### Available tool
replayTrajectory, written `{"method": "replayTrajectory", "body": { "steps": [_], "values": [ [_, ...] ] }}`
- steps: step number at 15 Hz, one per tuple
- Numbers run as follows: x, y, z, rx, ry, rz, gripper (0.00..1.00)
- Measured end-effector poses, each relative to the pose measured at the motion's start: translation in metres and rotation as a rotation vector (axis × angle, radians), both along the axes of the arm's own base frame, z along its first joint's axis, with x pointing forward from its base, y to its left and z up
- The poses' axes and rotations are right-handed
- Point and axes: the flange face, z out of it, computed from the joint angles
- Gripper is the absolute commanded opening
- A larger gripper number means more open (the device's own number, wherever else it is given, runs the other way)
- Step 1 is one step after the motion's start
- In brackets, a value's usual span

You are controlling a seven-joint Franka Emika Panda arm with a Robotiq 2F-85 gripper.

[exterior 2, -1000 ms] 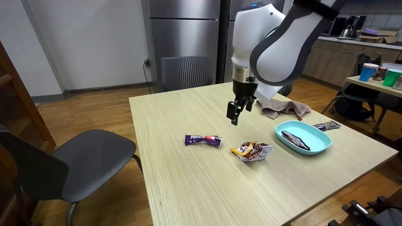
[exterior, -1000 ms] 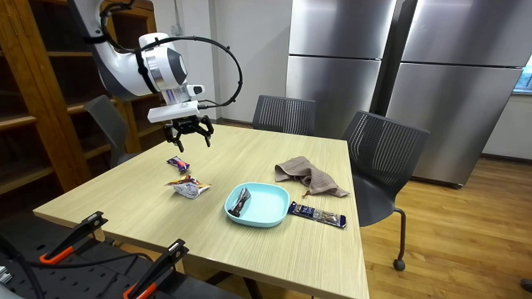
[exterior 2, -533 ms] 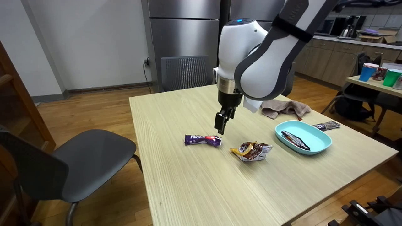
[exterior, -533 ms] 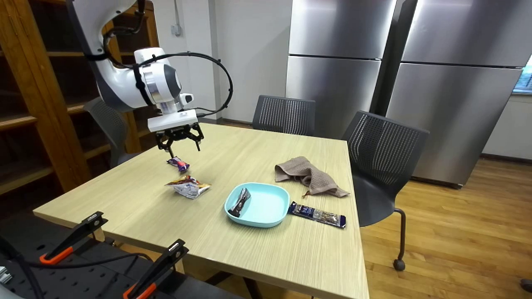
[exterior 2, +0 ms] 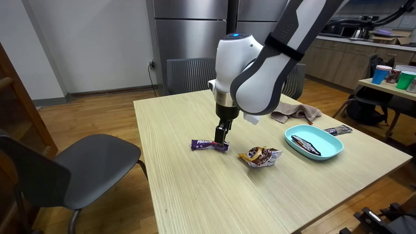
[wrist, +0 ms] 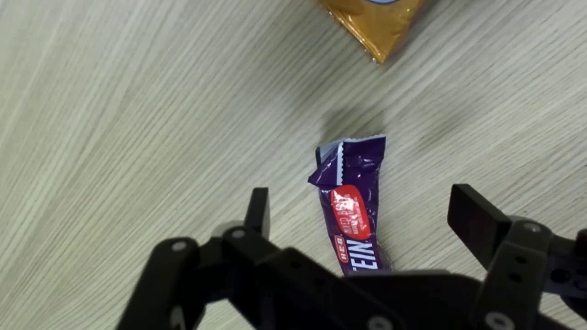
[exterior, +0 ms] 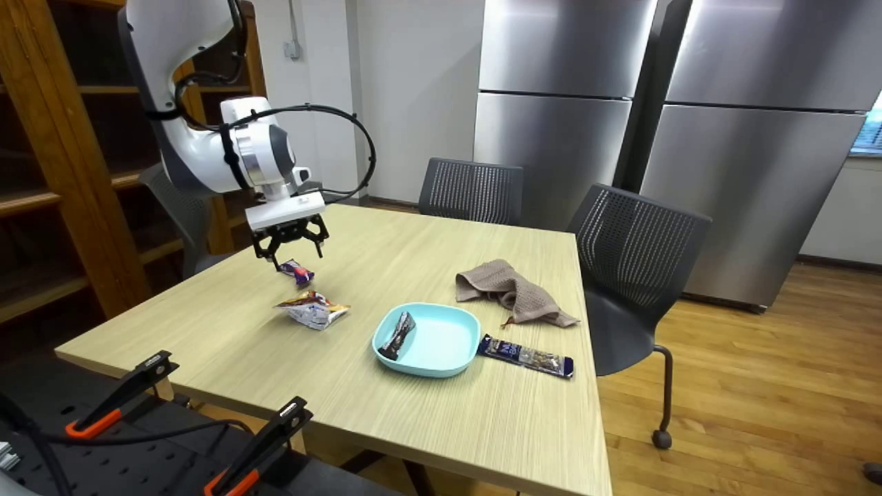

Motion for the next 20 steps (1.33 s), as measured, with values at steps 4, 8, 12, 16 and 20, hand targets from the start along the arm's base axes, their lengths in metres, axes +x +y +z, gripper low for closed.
{"method": "replayTrajectory", "body": {
  "steps": [4,8,12,16,20],
  "values": [
    [0.007,0.008,-0.015,0.001,0.004,0.040,1.00],
    [0.012,0.015,-0.025,0.002,0.006,0.072,1.00],
    [0.016,0.019,-0.031,0.001,0.006,0.092,1.00],
    [0.019,0.021,-0.039,-0.004,0.015,0.097,1.00],
    [0.021,0.022,-0.045,-0.008,0.020,0.096,0.56]
  ]
}}
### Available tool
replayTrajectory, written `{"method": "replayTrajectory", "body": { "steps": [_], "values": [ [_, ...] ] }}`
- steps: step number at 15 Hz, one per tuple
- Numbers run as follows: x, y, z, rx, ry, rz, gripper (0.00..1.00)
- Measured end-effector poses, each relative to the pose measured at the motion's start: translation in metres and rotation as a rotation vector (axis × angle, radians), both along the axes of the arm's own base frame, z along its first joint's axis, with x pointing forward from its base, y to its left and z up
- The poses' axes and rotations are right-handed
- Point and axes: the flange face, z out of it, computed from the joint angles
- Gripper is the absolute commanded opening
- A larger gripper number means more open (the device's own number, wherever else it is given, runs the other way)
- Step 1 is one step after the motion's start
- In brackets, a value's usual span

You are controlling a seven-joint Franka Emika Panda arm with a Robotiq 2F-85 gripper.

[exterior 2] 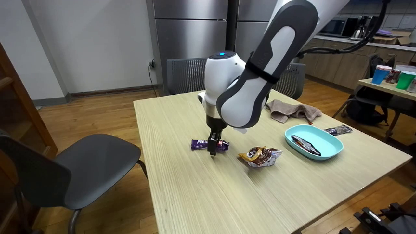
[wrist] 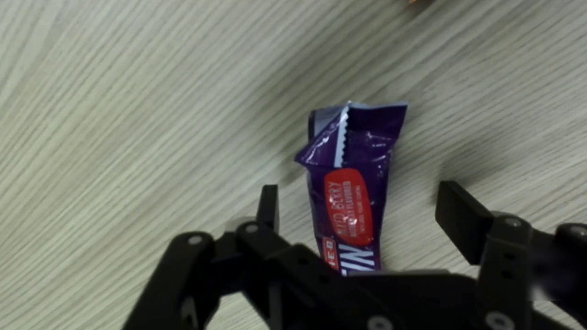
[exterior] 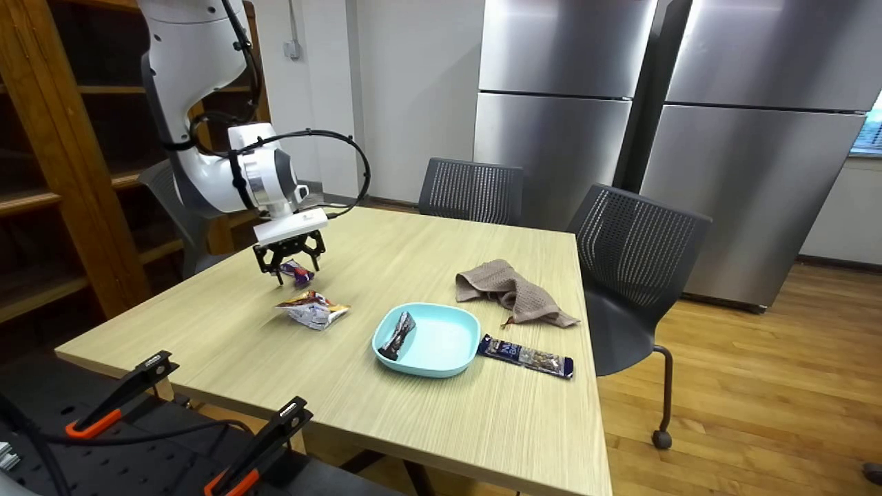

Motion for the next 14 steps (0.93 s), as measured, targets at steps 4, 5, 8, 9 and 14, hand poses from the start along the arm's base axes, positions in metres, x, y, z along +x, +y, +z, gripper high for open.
{"method": "replayTrajectory", "body": {
  "steps": [4,5,8,9,14],
  "values": [
    [0.002,0.000,0.000,0.001,-0.003,-0.001,0.24],
    [0.002,0.001,0.000,0.001,-0.003,-0.001,0.18],
    [0.004,-0.001,0.000,-0.005,-0.009,0.000,0.03],
    [0.005,-0.001,0.001,-0.008,-0.012,0.001,0.06],
    [0.011,-0.005,0.012,-0.010,-0.042,-0.005,0.06]
  ]
}}
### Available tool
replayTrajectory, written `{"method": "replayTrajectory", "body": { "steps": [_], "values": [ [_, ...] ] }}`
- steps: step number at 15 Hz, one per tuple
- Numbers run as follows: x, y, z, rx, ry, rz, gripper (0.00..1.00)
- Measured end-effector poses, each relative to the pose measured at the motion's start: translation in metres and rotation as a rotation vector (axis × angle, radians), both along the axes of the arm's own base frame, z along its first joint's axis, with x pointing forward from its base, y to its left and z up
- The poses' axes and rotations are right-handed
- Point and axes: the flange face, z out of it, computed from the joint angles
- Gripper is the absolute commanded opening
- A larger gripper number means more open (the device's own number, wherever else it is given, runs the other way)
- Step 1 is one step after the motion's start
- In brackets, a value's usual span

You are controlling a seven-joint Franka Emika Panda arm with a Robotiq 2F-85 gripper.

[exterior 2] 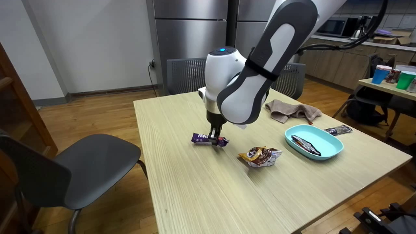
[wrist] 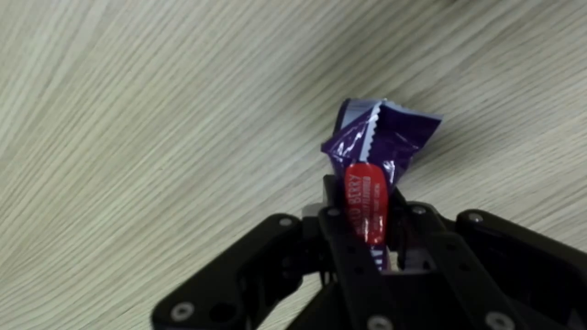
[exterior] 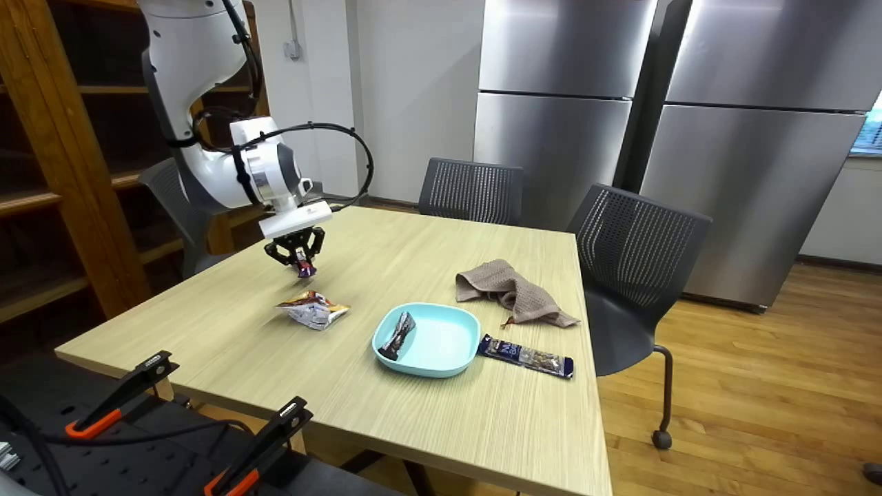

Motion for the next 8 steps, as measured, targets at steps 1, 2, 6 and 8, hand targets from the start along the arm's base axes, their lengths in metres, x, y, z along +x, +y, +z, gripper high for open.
{"method": "replayTrajectory", "body": {
  "steps": [1,2,6,8],
  "values": [
    [0.002,-0.002,0.005,-0.001,-0.008,-0.009,0.06],
    [0.003,-0.003,0.010,-0.002,-0.016,-0.019,0.06],
    [0.002,-0.013,0.035,0.003,-0.043,-0.121,0.06],
    [-0.003,-0.023,0.045,0.014,-0.050,-0.200,0.06]
  ]
}}
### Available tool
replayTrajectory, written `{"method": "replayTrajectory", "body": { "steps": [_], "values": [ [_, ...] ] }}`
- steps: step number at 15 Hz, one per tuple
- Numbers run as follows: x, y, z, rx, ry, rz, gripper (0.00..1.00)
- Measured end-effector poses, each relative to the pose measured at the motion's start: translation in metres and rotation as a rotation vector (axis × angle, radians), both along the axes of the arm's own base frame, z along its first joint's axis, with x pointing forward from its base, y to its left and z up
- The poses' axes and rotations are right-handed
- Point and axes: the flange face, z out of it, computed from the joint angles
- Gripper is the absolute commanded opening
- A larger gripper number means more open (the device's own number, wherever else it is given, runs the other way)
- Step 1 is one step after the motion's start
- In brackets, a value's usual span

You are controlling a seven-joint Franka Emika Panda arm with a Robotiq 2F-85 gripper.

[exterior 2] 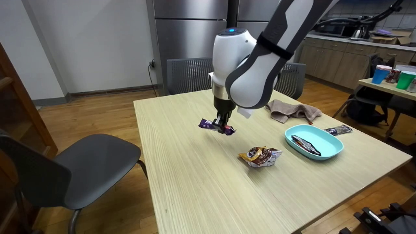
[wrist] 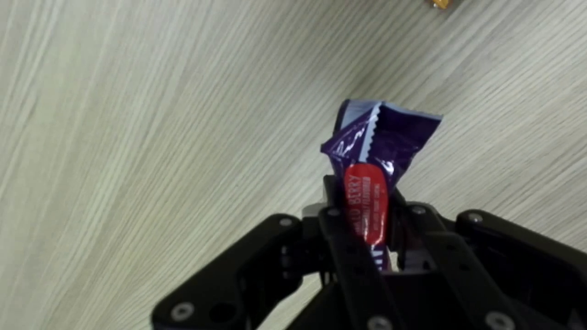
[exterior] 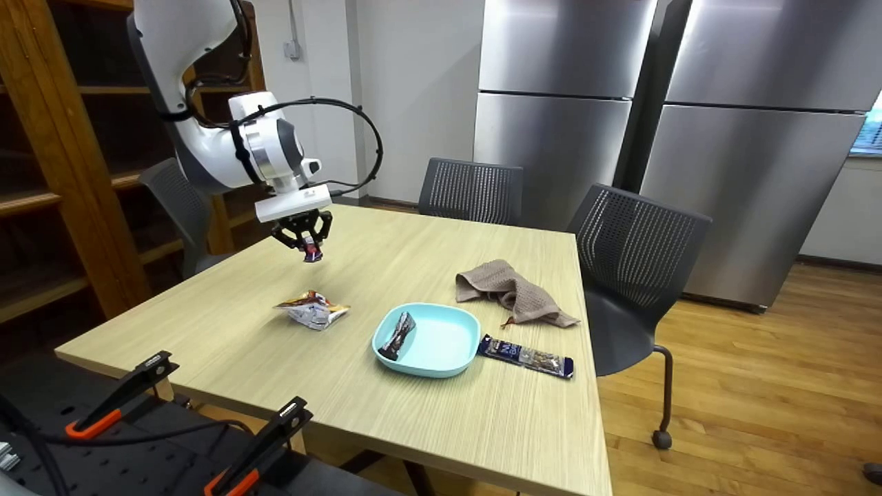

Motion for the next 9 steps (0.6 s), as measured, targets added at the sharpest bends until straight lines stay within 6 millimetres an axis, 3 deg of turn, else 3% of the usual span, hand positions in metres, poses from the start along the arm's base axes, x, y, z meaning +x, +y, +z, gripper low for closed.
{"method": "replayTrajectory", "body": {
  "steps": [4,9],
  "values": [
    [-0.017,-0.035,0.015,0.033,-0.007,-0.178,0.06],
    [-0.045,-0.105,0.027,0.035,-0.008,-0.363,0.06]
  ]
}}
